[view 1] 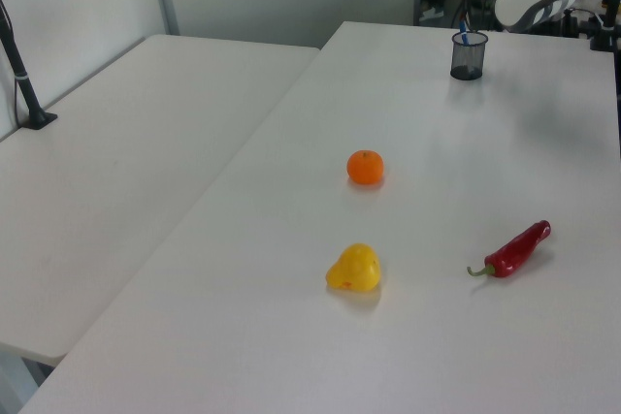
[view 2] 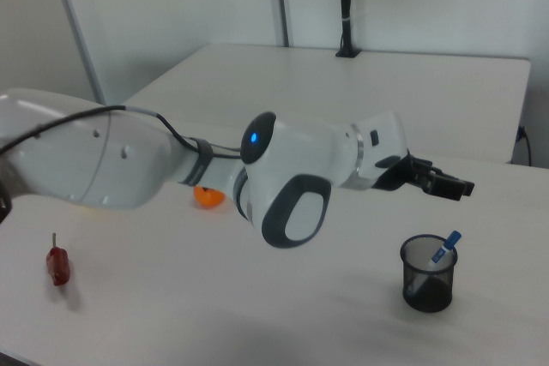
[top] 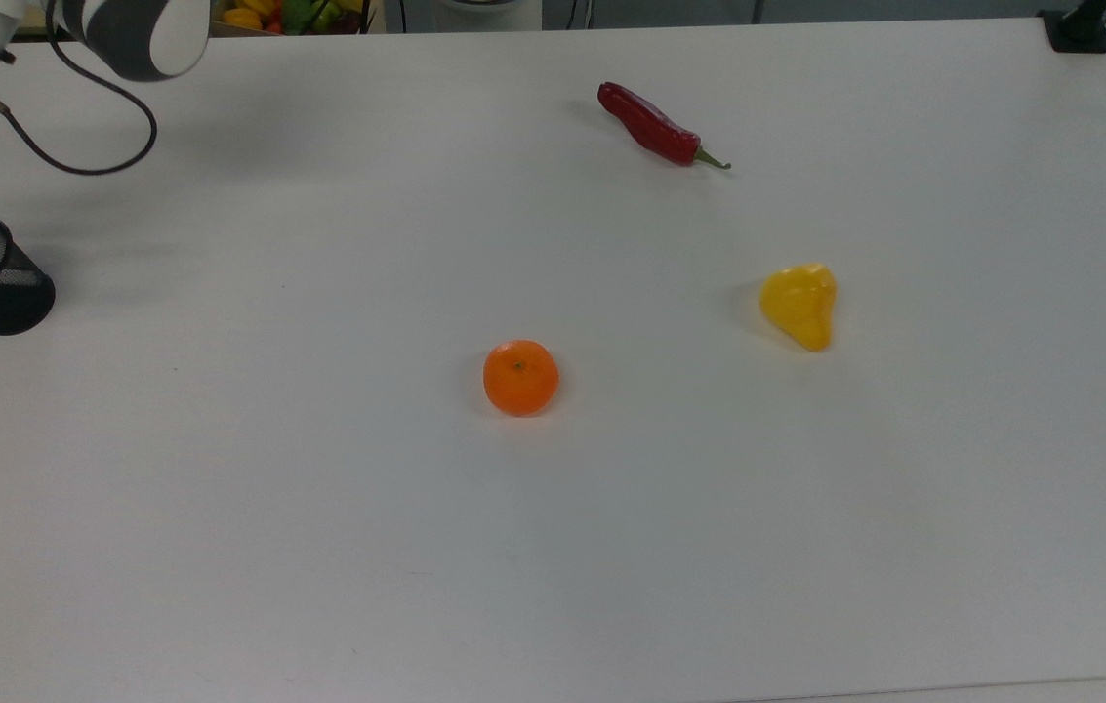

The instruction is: Place marker

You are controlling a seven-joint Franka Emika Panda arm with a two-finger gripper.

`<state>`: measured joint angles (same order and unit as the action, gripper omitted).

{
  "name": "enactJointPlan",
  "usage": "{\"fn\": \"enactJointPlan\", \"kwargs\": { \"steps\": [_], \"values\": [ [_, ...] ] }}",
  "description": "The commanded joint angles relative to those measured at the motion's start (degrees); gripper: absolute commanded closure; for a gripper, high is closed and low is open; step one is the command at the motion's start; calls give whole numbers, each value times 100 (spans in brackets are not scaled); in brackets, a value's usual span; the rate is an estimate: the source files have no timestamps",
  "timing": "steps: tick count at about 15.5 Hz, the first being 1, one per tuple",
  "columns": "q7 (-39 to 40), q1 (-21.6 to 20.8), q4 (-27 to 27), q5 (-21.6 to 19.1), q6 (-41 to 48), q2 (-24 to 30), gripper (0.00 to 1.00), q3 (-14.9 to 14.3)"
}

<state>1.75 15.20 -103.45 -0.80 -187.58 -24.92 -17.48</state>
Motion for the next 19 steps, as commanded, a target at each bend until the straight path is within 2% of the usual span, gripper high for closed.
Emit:
{"fn": "enactJointPlan", "kwargs": {
  "steps": [1,5,7,11,12,14,17,19],
  "values": [
    [-165,-87,-131,-34,1212,838,0,122],
    [-684,-114,-114,-25,3047,1707,0,535],
    [-903,-114,-97,-25,4242,2252,0,789],
    [-1300,-114,306,-69,6474,2842,0,1185],
    [-1300,-114,430,-217,6975,2930,0,1316],
    [-1300,-122,632,-507,7654,3071,0,1519],
    [-1300,-412,764,-544,8192,3168,0,1704],
    [-1300,-465,826,-596,8386,3151,0,1949]
  ]
}}
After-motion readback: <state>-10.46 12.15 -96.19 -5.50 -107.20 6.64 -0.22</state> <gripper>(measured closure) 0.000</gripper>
